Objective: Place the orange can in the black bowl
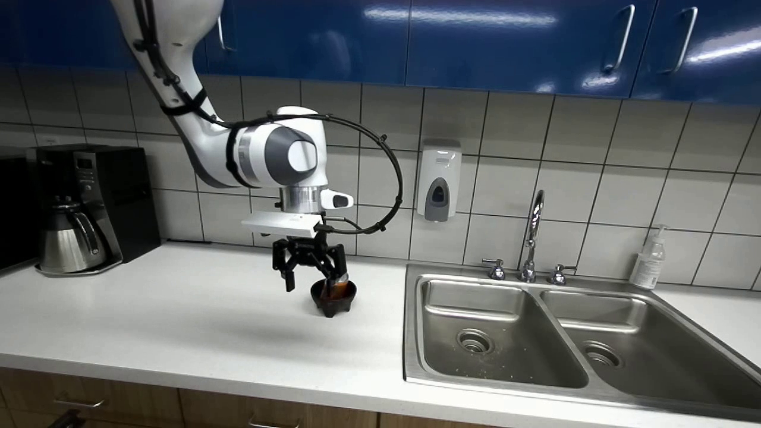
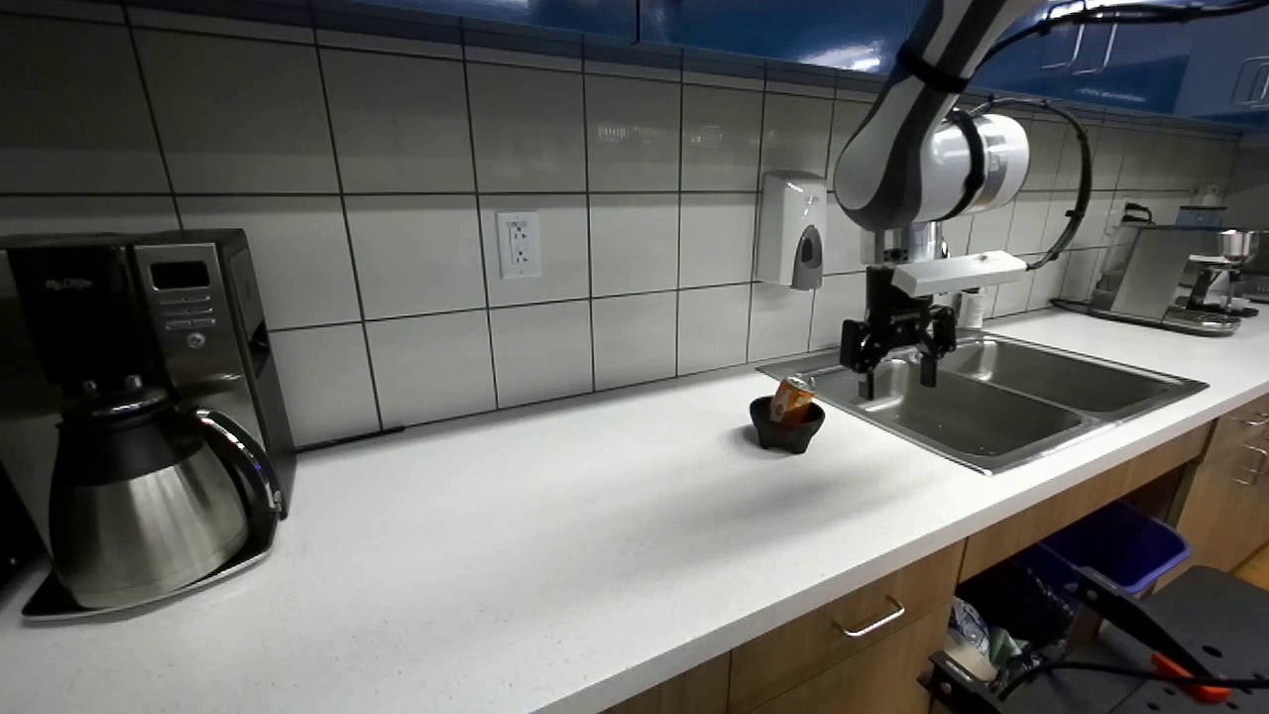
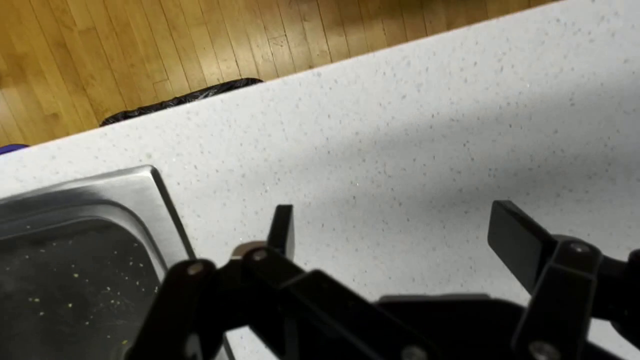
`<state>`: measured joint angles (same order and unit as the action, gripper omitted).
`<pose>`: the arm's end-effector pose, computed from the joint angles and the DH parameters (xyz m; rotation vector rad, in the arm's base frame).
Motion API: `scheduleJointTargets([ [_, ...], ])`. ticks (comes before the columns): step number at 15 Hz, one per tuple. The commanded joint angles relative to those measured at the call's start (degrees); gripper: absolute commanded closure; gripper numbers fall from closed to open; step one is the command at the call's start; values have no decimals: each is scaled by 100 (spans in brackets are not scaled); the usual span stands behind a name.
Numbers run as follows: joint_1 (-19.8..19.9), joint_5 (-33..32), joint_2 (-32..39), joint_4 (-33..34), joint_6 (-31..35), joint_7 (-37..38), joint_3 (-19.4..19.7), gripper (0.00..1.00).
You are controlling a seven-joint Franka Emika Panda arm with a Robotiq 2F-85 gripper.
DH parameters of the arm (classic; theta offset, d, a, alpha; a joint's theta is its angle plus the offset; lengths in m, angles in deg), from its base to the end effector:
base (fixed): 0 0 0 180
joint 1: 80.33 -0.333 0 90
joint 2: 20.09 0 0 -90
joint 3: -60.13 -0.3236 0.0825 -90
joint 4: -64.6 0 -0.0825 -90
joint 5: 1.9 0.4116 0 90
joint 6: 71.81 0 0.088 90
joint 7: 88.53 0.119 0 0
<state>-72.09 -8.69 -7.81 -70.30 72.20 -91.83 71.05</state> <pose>0.4938 -0.1743 0.2088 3.0328 -0.2673 -0.1115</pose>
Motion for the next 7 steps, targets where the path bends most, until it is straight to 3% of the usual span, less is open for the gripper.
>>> scheduleJointTargets([
  [1, 11, -699, -1254, -1436, 384, 322, 218, 0],
  [5, 323, -1502, -2089, -2261, 279, 295, 378, 0],
  [6, 235, -1122, -1471, -1778, 301, 195, 247, 0],
  [7, 311, -1245, -1662, -1961, 302, 189, 273, 0],
])
